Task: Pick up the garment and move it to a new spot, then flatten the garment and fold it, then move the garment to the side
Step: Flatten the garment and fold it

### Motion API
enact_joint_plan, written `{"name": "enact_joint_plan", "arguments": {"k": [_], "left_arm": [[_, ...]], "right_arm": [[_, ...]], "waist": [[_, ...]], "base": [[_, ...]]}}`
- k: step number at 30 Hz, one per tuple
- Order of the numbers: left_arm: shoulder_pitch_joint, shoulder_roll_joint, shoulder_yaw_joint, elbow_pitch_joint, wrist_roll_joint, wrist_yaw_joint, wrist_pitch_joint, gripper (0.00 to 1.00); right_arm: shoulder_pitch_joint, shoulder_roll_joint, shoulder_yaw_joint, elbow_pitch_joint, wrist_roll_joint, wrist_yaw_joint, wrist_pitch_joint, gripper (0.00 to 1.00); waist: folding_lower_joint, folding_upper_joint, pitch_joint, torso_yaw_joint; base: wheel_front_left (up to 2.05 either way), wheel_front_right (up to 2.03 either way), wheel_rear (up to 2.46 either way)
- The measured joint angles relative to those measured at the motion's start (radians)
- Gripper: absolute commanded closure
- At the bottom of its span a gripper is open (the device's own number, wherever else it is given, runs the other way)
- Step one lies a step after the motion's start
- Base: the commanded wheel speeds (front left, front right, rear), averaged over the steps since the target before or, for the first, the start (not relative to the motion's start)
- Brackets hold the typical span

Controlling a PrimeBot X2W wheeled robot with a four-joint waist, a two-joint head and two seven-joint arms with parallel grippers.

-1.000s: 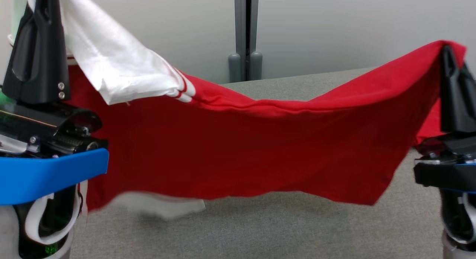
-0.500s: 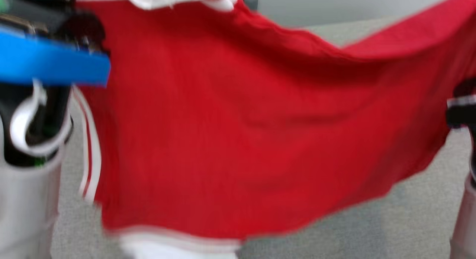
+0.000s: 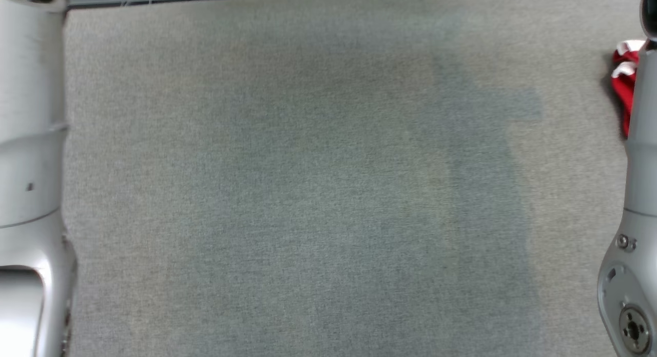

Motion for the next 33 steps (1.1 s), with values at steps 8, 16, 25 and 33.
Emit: {"name": "enact_joint_plan", "arguments": {"k": [8,16,25,33], "left_arm": [[0.119,-0.066,-0.045,0.209,-0.012,-0.037,-0.114,1.0],[0.294,-0.077,-0.074,0.29,-0.057,-0.084,-0.229,1.0],[0.518,-0.049,-0.044,0.179,-0.137,-0.097,-0.337,1.0],[0.872,-0.013,-0.002,-0.072,-0.163,-0.088,-0.35,1.0]], "right_arm": [[-0.028,0.01,-0.077,0.362,-0.127,0.0,-0.134,1.0],[0.076,0.024,-0.162,0.603,-0.177,0.0,-0.274,1.0],[0.188,0.035,-0.141,0.571,-0.009,0.0,-0.32,1.0],[0.496,0.039,-0.01,0.292,0.162,0.0,-0.322,1.0]], "waist": [[0.0,0.0,0.08,0.036],[0.0,0.0,0.117,0.044],[-0.0004,0.0,0.071,0.039],[-0.0005,0.0,-0.042,0.041]], "base": [[0.0,0.0,0.0],[0.0,0.0,0.0],[0.0,0.0,0.0],[0.0,0.0,0.0]]}}
